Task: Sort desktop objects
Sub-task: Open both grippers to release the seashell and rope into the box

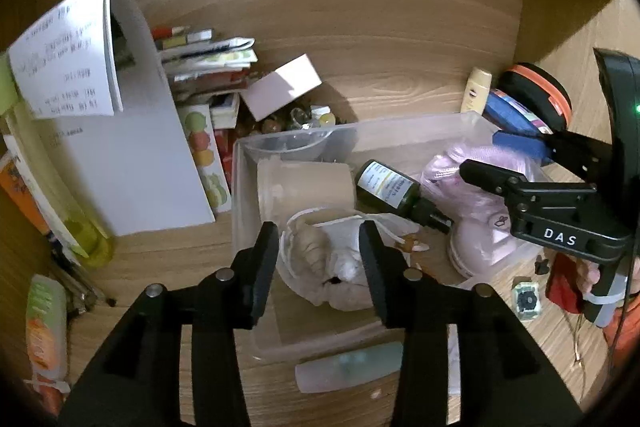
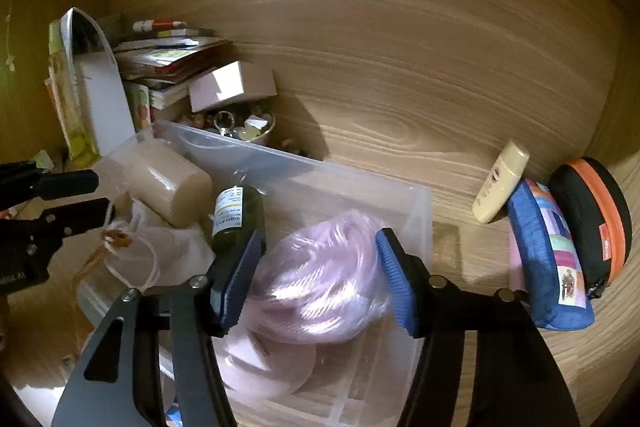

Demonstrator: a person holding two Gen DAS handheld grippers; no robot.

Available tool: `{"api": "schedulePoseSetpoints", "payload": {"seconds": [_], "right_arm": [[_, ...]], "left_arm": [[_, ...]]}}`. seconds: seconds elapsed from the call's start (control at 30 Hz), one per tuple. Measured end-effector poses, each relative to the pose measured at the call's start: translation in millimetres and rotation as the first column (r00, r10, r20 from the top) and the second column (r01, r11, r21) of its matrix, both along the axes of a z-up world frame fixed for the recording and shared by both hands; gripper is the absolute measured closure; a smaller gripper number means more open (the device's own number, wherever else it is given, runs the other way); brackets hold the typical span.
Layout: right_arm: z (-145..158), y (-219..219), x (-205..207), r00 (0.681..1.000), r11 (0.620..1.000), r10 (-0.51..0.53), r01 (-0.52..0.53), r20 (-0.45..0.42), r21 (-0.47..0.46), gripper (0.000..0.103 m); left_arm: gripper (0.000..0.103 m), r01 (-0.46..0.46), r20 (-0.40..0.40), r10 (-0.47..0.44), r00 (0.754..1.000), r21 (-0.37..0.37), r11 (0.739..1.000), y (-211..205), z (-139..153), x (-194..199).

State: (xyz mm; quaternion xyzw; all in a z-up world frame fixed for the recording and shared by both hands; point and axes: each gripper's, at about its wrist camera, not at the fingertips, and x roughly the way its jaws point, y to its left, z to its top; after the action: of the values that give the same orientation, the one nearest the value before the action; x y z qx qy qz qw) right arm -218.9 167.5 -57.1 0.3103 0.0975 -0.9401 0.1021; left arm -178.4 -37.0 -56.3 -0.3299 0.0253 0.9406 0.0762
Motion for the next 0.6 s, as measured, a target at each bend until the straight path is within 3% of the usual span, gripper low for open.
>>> {"api": "schedulePoseSetpoints", "payload": {"seconds": [0.13,0.2,0.37,0.43,0.5,0.6], "right_arm": [[0.0,-2.2,1.4,1.0,1.0,-0.006,0.006,-0.01,0.016,0.045],[1.8,-1.4,1.8,1.0,1.0,-0.012,0.012,-0.014,0.019,0.036],[16.1,0.8,10.1,0.999,1.0,-0.021,0.022,-0.047,0.016,0.033],[25.2,1.1,18.0,0.998,1.0,-0.017,0.017,-0.065,0.005,0.032],[33.2,1.7,27.2,0.997,1.0,-0.012,0.012,-0.074,-0.005,0.025],[42.0,5.0,38.9,0.997,0.999,-0.011,0.009,-0.076,-0.032,0.02]], "left_arm": [[0.051,-0.017,-0.026,0.017,1.0,-0.004,1.0,-0.8,4.7,2.7],[0.05,-0.039,-0.035,0.039,0.999,-0.002,0.999,-3.2,5.8,4.0],[0.049,-0.057,-0.01,0.057,0.998,0.004,0.998,-5.4,6.7,9.9],[0.041,-0.066,-0.012,0.066,0.998,0.007,0.998,-6.5,10.8,15.8],[0.033,-0.072,-0.007,0.073,0.997,0.028,0.997,-10.0,15.4,20.8],[0.03,-0.068,0.024,0.066,0.998,0.093,0.993,-17.5,23.8,29.1]]}}
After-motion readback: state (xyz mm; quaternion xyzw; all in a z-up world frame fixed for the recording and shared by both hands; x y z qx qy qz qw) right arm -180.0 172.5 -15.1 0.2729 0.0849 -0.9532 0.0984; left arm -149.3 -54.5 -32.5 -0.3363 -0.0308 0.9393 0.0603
